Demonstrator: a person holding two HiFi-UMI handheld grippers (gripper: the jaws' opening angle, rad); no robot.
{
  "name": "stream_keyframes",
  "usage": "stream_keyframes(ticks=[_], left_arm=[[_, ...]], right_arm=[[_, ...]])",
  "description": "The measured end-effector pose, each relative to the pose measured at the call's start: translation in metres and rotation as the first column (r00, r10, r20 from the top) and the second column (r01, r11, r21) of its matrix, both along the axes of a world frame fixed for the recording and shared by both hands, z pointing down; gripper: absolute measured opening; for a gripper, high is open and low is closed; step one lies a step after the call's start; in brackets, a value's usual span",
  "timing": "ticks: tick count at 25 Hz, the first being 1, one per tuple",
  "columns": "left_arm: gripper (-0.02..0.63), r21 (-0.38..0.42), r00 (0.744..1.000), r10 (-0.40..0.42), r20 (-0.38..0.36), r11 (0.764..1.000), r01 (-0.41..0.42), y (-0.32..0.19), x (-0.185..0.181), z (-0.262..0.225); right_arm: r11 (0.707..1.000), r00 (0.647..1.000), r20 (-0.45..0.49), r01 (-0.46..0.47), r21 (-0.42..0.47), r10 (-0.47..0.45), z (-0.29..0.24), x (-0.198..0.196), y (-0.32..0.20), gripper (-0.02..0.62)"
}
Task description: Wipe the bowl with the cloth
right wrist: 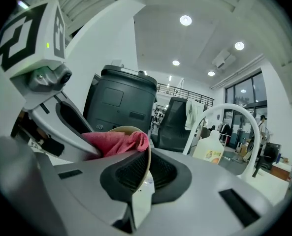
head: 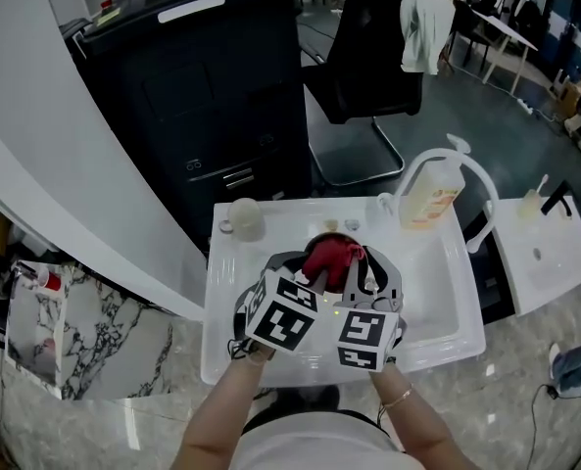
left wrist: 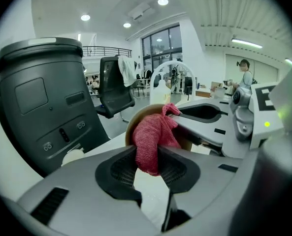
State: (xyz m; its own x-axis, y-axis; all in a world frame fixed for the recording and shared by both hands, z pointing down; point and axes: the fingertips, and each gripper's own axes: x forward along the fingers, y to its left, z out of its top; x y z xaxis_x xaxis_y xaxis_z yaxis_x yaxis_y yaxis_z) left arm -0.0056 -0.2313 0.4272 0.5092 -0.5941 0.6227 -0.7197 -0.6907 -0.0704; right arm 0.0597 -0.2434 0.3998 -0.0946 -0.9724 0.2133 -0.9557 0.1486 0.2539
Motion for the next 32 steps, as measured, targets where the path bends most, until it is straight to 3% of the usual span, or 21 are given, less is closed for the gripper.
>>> stream_keyframes(ticks=[12,13,15,16,18,20,24,28,30,32], left_arm=[[0.120,0.148,0.993,-0.106,0.058,0.984,0.096,0.015,-0.035,-0.021],[0.120,0.148,0.994,-0.108,0.030,0.984,0.102,0.018,-0.036,-0.024],[0.120,0.091,0.989,-0.096,-0.109,0.990,0.107,0.024,-0.030,-0.030],[0.120,0.039,0.974,-0.094,-0.206,0.994,0.105,0.025,-0.024,-0.032],[0.120,-0.065,0.918,-0.113,-0.381,0.993,0.096,0.024,-0.014,-0.036],[0.120,-0.140,0.856,-0.146,-0.497,0.986,0.087,0.021,-0.007,-0.038],[0.120,-0.260,0.769,-0.194,-0.610,0.965,0.037,0.022,0.012,-0.035],[0.120,-0.399,0.704,-0.247,-0.666,0.916,-0.055,0.031,0.029,-0.020],[0.120,-0.432,0.698,-0.252,-0.670,0.897,-0.091,0.035,0.033,-0.014],[0.120,-0.424,0.742,-0.227,-0.630,0.902,-0.084,0.038,0.035,-0.008]], right_arm=[[0.999,0.998,0.056,-0.038,-0.014,0.039,0.006,0.009,-0.002,0.015],[0.999,0.996,0.071,-0.048,-0.013,0.049,0.005,0.013,-0.003,0.015],[0.998,0.992,0.108,-0.059,-0.009,0.060,0.004,0.018,-0.004,0.015],[0.998,0.989,0.133,-0.061,-0.007,0.061,0.002,0.019,-0.003,0.015],[0.998,0.978,0.198,-0.061,-0.003,0.061,0.000,0.018,-0.001,0.015],[0.998,0.962,0.268,-0.062,-0.002,0.061,-0.002,0.017,0.003,0.015],[0.998,0.926,0.371,-0.066,-0.006,0.064,-0.003,0.020,0.007,0.015],[0.998,0.915,0.401,-0.064,0.021,0.050,-0.012,0.023,0.014,0.022],[0.998,0.918,0.394,-0.057,0.028,0.042,-0.015,0.023,0.015,0.028],[0.998,0.924,0.381,-0.051,0.026,0.037,-0.015,0.022,0.017,0.029]])
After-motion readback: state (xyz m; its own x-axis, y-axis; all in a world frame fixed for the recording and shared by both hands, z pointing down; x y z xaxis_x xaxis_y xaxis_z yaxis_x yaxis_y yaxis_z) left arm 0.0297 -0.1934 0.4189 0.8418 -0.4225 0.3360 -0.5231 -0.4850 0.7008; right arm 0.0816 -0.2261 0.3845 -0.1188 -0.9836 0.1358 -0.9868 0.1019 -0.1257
